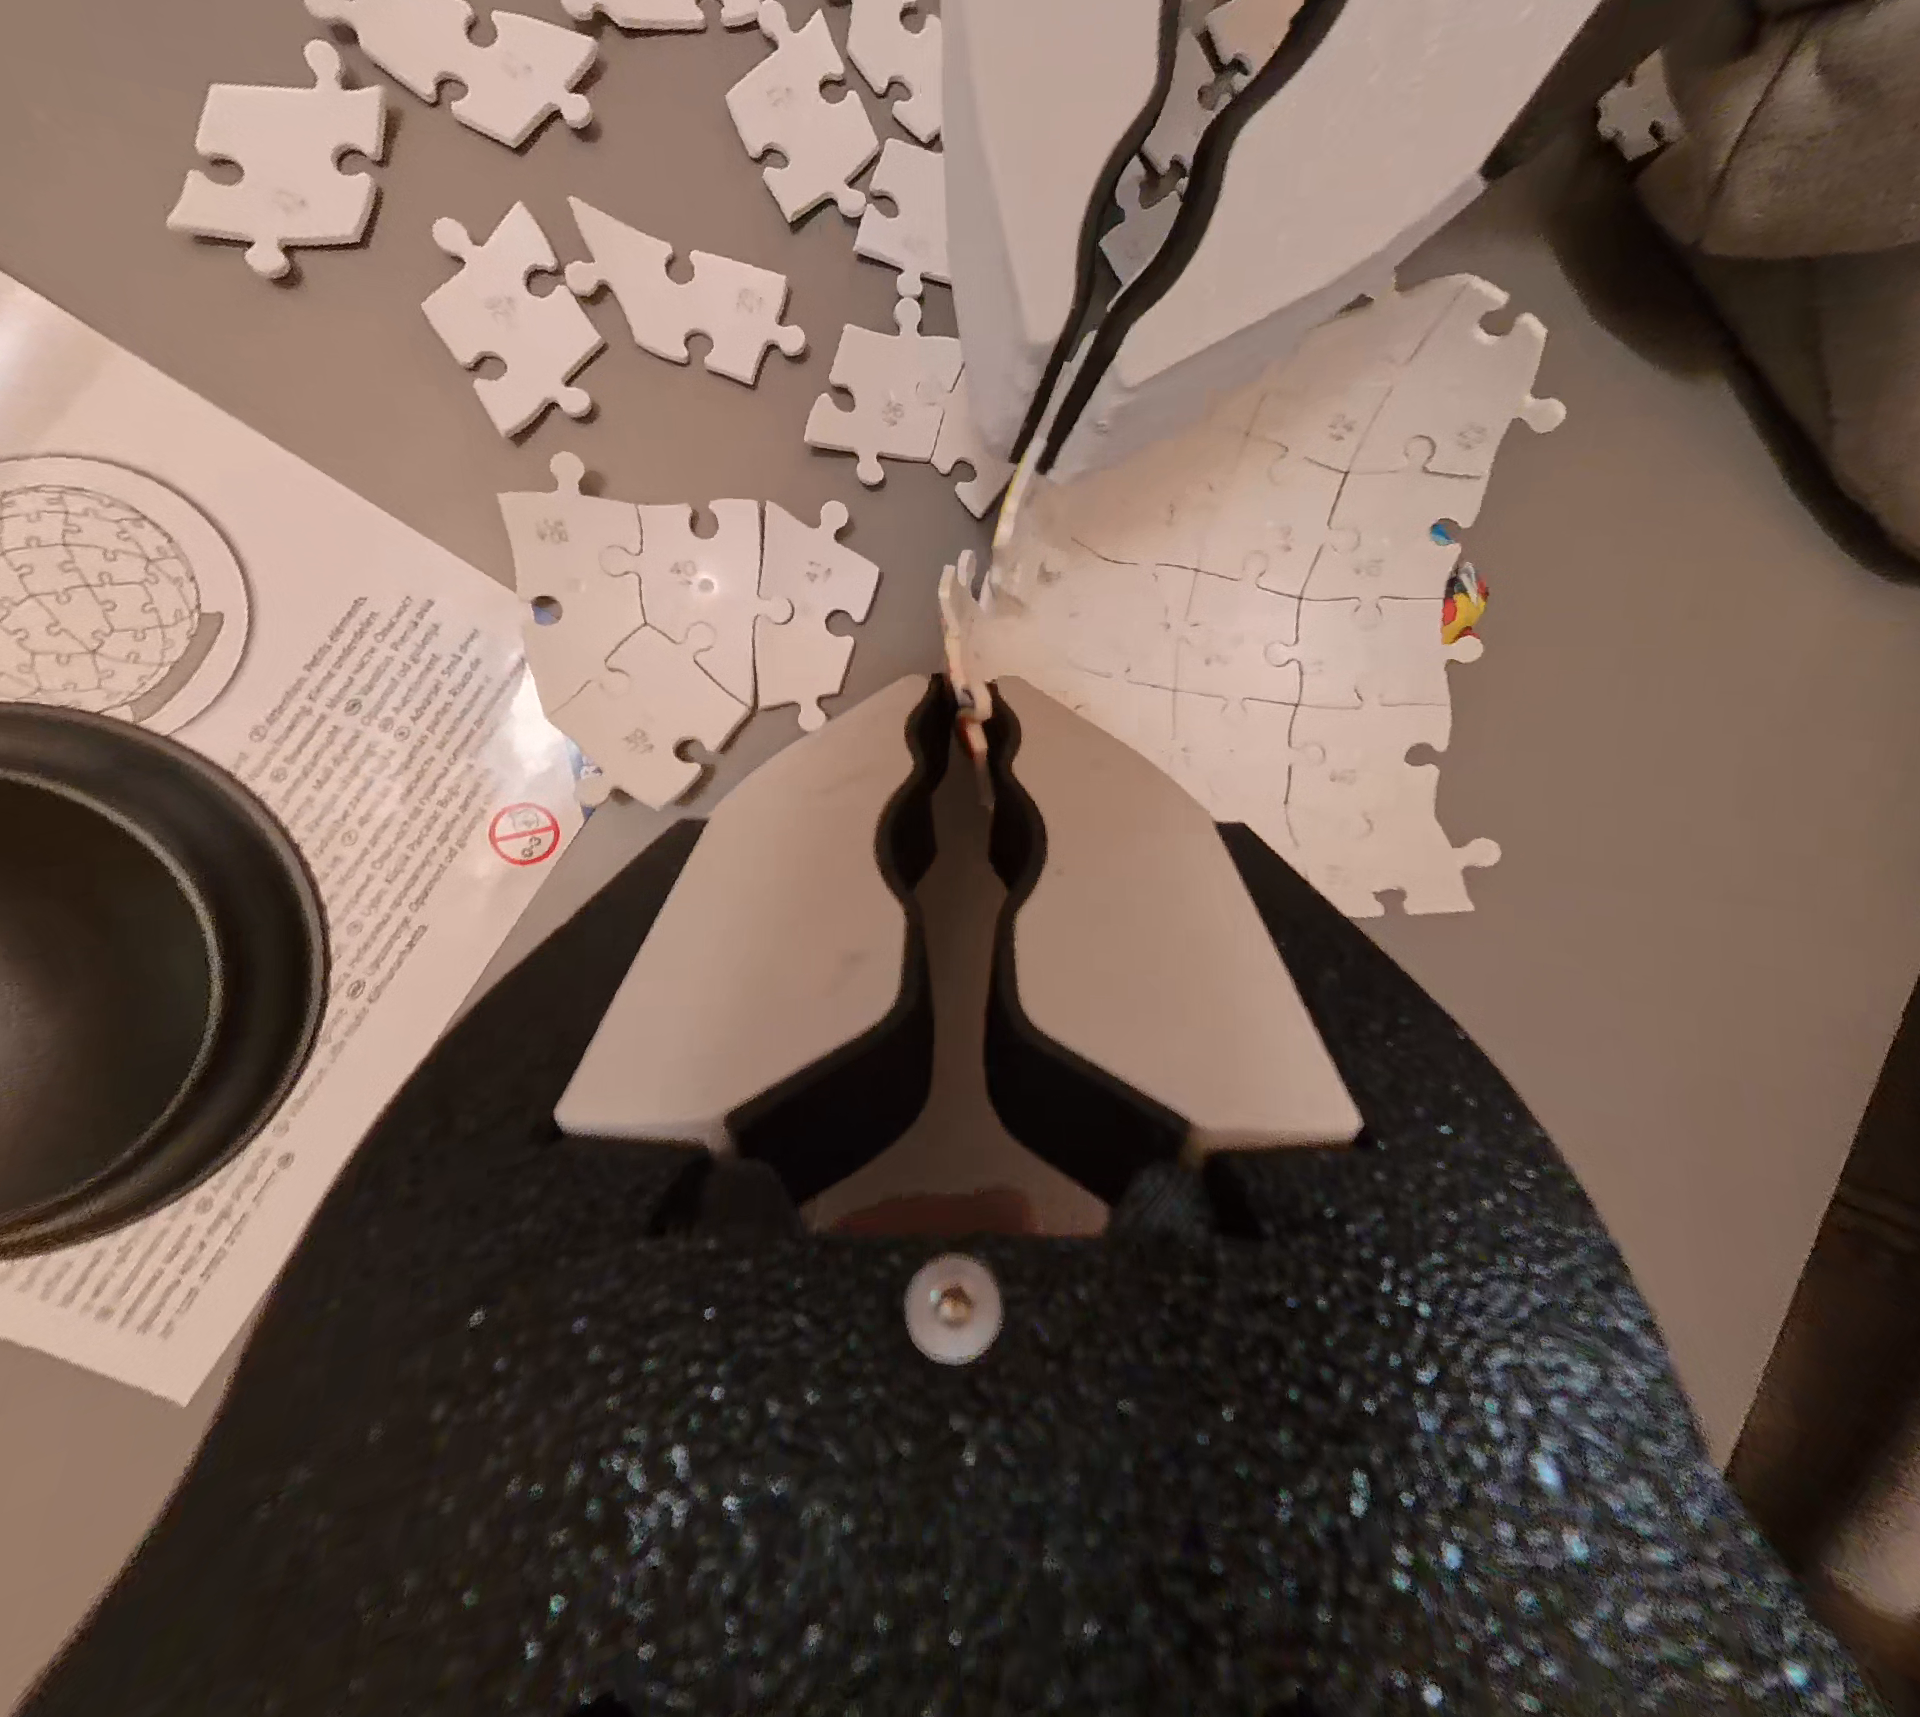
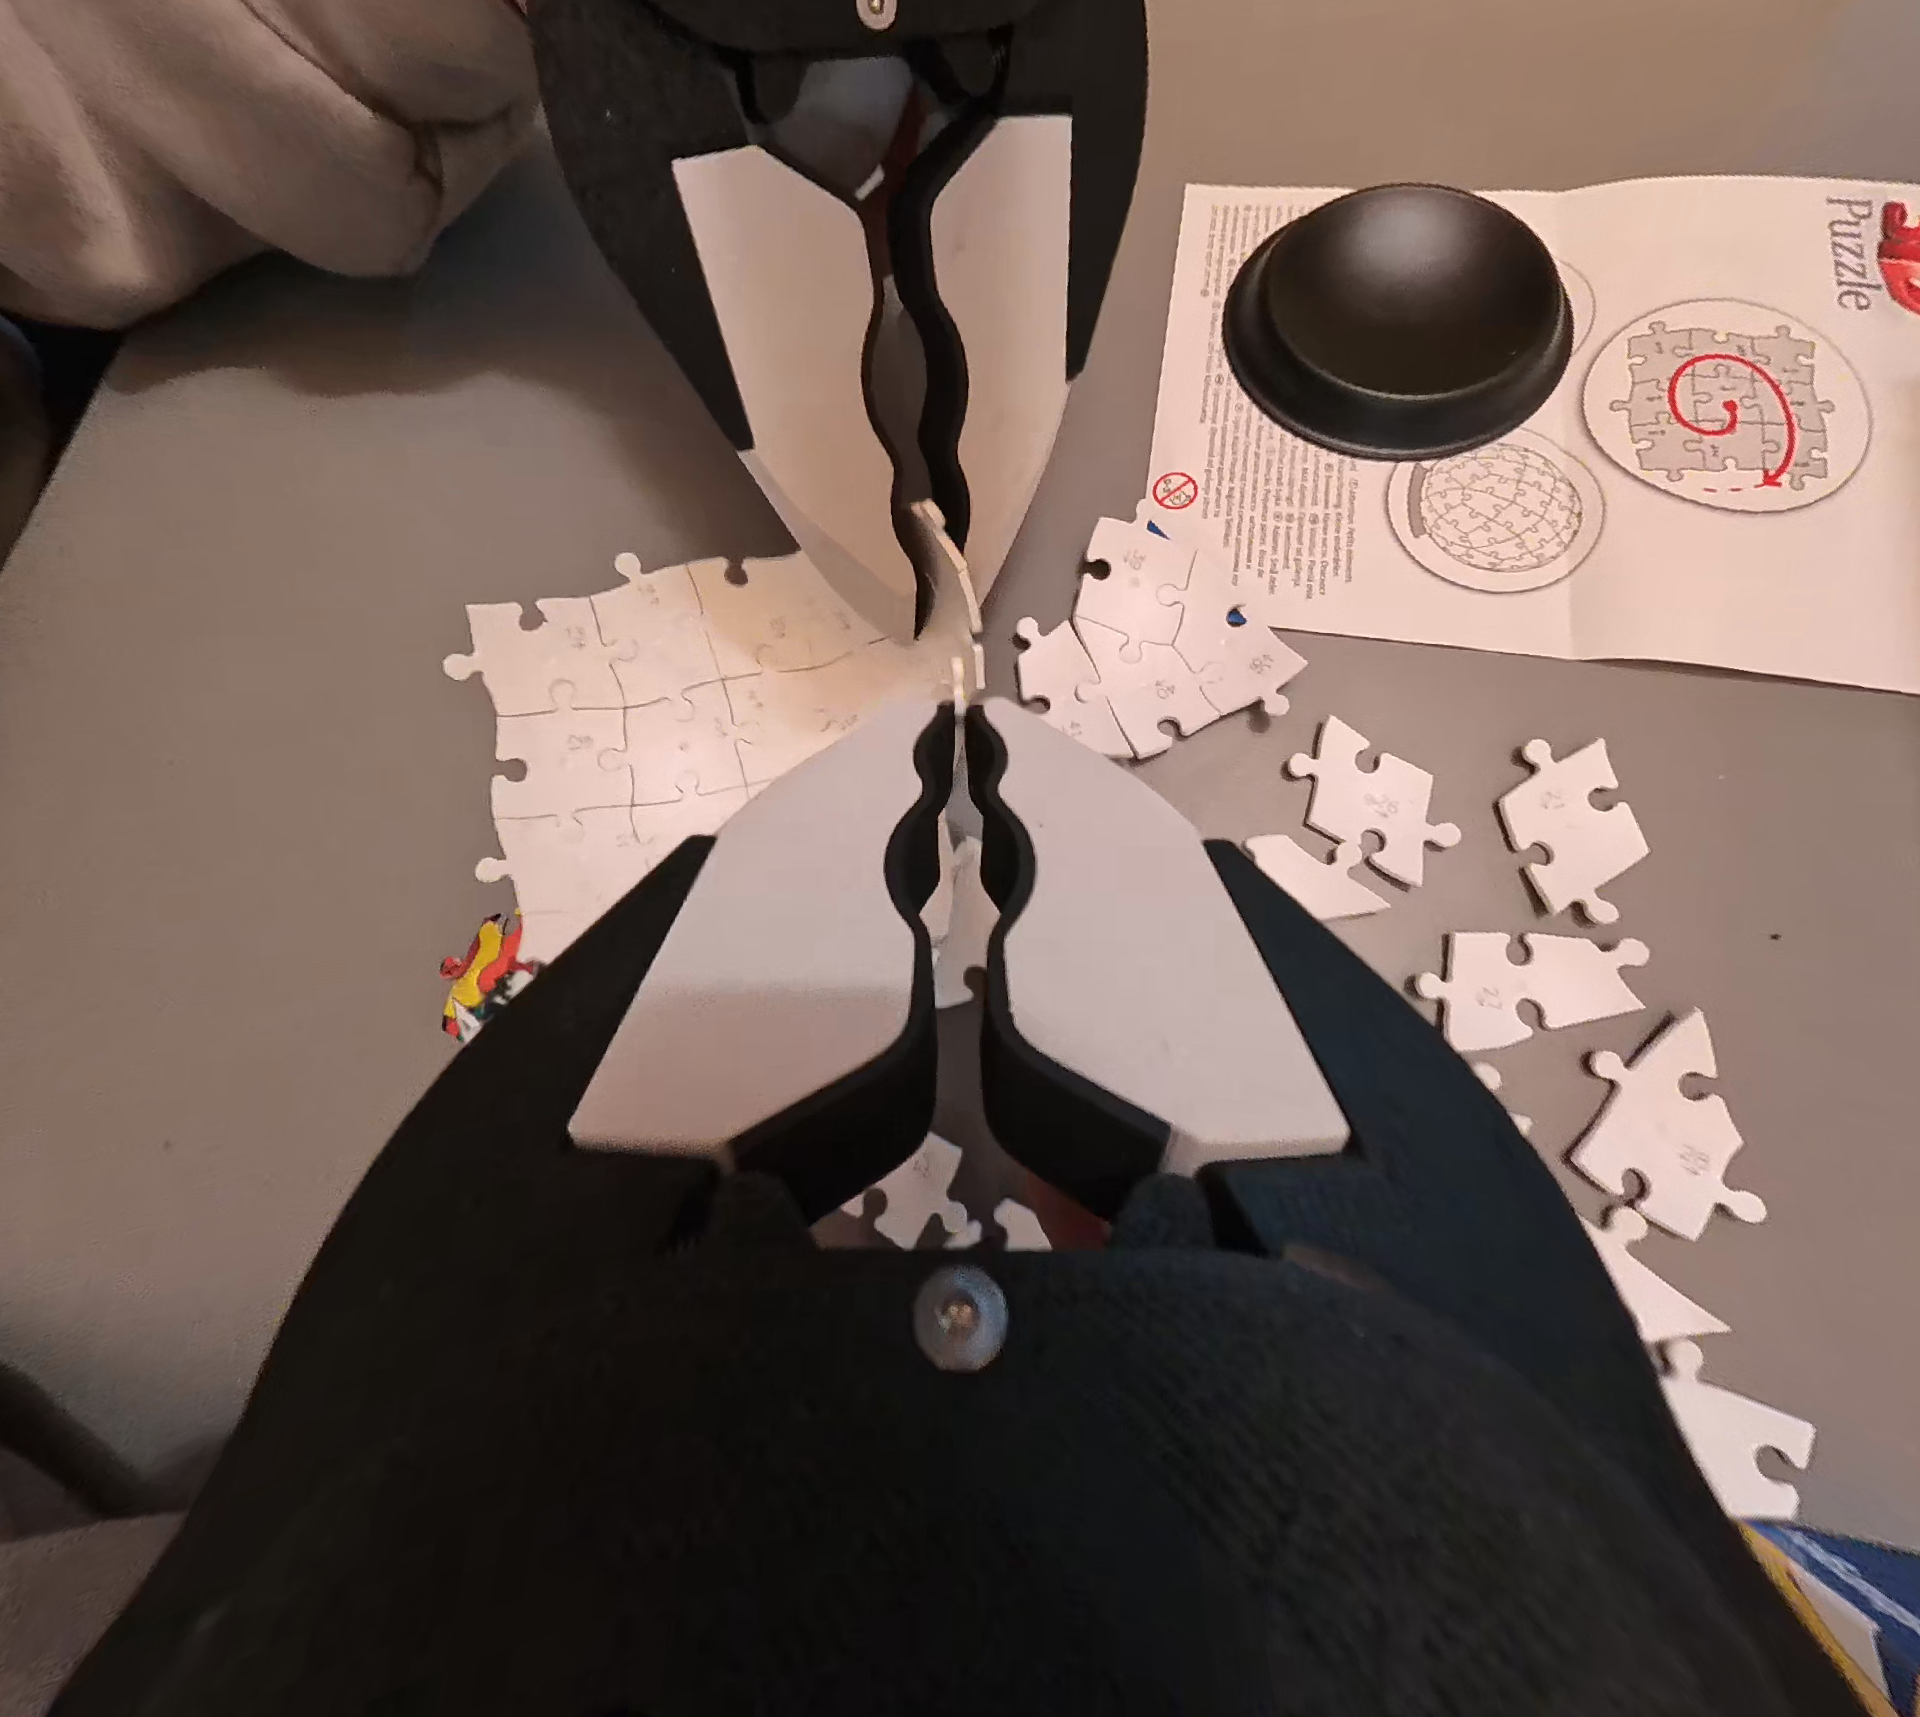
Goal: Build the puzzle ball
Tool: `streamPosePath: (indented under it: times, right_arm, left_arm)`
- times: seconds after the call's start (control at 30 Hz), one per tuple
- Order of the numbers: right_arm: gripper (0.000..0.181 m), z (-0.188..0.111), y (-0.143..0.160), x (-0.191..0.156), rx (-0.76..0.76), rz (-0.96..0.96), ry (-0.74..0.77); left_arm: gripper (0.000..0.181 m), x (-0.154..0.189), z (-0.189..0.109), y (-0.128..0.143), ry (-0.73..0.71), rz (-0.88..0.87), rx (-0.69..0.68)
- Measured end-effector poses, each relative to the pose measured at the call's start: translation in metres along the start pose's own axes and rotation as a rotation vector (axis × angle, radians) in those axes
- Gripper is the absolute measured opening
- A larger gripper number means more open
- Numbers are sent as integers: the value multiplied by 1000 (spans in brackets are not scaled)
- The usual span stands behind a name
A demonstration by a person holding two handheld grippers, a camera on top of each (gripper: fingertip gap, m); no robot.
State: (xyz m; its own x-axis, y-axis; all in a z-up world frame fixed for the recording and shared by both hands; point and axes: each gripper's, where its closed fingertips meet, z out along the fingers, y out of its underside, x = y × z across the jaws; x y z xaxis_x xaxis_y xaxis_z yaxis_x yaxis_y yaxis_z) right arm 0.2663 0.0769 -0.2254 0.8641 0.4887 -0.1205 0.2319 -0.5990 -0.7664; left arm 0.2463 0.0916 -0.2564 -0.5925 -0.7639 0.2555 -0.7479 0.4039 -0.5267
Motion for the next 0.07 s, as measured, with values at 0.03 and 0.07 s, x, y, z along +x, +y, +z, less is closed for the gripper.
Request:
streamPosePath:
  times: [0.03, 0.07]
  right_arm:
    - [2, 0, 1, 1, -11, -4, 10]
    - [2, 0, 1, 1, -14, -11, 17]
  left_arm:
    - [5, 0, 0, 0, 13, 2, 2]
    - [5, -1, 1, 0, 22, 8, 4]
